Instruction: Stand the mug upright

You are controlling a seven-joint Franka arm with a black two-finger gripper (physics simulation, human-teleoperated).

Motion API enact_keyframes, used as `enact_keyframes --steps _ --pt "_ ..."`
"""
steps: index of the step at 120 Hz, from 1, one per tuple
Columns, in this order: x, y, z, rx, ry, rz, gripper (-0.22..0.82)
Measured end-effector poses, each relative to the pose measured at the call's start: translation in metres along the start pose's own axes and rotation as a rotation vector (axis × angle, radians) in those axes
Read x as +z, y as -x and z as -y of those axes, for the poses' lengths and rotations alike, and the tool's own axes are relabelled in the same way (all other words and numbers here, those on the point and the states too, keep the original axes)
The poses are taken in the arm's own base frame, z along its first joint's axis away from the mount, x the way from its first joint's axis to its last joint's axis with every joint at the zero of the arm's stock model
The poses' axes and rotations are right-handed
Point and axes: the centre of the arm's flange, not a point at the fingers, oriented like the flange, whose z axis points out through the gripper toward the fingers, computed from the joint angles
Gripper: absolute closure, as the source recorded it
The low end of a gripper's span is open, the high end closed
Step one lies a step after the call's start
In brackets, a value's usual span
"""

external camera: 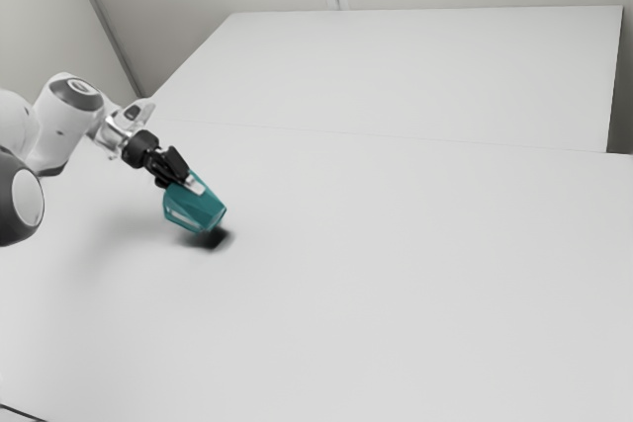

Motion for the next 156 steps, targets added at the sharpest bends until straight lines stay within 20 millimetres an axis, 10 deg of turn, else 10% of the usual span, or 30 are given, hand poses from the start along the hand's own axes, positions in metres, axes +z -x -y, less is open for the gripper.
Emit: enact_keyframes --steps 100,156 --pt "0.030 -0.035 -0.201 0.165 -0.568 0.238 0.78" --pt "0.051 -0.059 -0.200 0.101 -0.822 0.188 0.78"
